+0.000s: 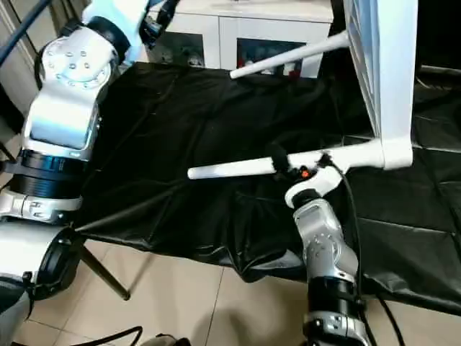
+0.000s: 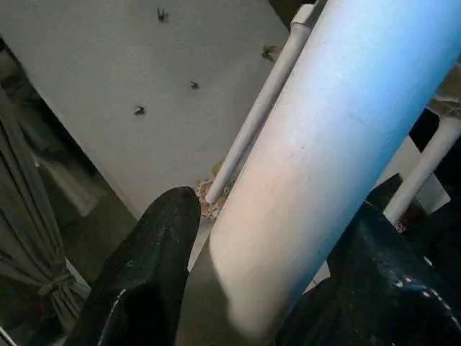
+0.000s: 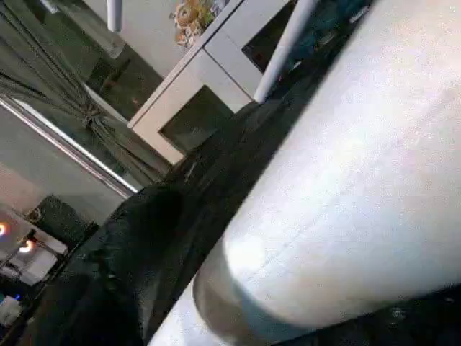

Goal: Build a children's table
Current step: Flip table

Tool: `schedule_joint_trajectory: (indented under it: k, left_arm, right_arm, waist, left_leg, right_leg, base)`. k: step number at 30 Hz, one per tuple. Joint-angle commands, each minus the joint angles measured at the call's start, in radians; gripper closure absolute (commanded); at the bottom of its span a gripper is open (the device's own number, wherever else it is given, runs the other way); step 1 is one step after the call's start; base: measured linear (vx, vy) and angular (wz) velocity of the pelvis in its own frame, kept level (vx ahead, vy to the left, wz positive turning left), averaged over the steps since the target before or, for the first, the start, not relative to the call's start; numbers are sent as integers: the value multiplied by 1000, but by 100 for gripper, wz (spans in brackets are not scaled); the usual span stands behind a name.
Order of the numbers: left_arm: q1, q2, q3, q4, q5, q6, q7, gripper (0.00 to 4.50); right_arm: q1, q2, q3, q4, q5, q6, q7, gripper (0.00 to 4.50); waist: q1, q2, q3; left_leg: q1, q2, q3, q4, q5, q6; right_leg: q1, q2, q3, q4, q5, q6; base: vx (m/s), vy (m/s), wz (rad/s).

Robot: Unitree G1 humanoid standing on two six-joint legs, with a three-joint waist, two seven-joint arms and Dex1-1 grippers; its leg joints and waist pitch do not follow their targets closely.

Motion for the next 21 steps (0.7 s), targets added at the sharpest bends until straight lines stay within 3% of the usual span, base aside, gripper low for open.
schedule_joint_trajectory:
  k: [1,11,18,21]
  left_arm:
    - [35,-37,54,29,-111,63,18,197]
    - [43,-39,69,28,-103,74,38,197]
    - [57,-44,77,28,-110,67,46,197]
    - [79,-59,89,20,-124,65,58,198]
  right_arm:
    - [-40,9,10,-10,23,-17,31,138]
    - [-65,-2,-3,-34,27,-36,50,227]
    - [-71,-30,-6,-55,6,-52,40,249]
    - [-75,-58,-8,-71,-35,-81,25,254]
  waist:
    - [-2,-32,-68]
    - [0,-30,-73]
    - [3,-30,-74]
    - [4,-31,-75]
  left_leg:
    - [38,59,-28,-69,-148,88]
    - [36,59,-27,-63,-102,107]
    - [38,59,-26,-63,-112,104]
    - [39,60,-25,-62,-115,101]
  right_leg:
    - [26,-48,15,-72,-105,-230]
    - [28,-47,13,-64,-44,-240]
    - [28,-47,12,-65,-54,-243]
    - [28,-47,12,-65,-55,-242]
  base:
    - [0,0,0]
    - [0,0,0]
    - [0,0,0]
    - [0,0,0]
